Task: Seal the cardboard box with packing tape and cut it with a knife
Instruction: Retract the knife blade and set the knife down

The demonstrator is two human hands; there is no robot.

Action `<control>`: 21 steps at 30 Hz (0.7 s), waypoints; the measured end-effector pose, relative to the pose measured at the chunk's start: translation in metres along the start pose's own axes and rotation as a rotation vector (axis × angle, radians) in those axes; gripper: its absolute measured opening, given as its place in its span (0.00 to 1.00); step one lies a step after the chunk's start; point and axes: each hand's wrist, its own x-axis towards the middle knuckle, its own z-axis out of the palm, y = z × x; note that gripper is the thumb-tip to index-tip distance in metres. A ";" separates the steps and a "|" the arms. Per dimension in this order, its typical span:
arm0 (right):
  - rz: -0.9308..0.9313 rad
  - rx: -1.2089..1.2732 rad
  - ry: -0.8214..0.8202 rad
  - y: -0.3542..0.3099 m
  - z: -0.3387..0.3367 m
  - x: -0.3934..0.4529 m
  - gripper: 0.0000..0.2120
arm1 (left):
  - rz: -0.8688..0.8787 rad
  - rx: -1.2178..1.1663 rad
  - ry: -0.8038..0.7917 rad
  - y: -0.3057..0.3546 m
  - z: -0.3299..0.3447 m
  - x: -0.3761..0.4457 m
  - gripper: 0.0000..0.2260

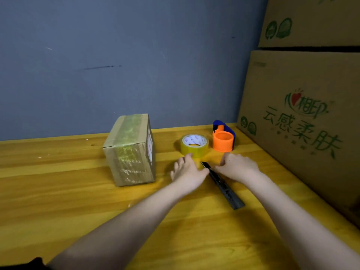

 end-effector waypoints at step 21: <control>-0.074 0.958 -0.172 -0.033 0.026 -0.047 0.12 | -0.112 -1.107 -0.114 -0.012 -0.015 -0.057 0.24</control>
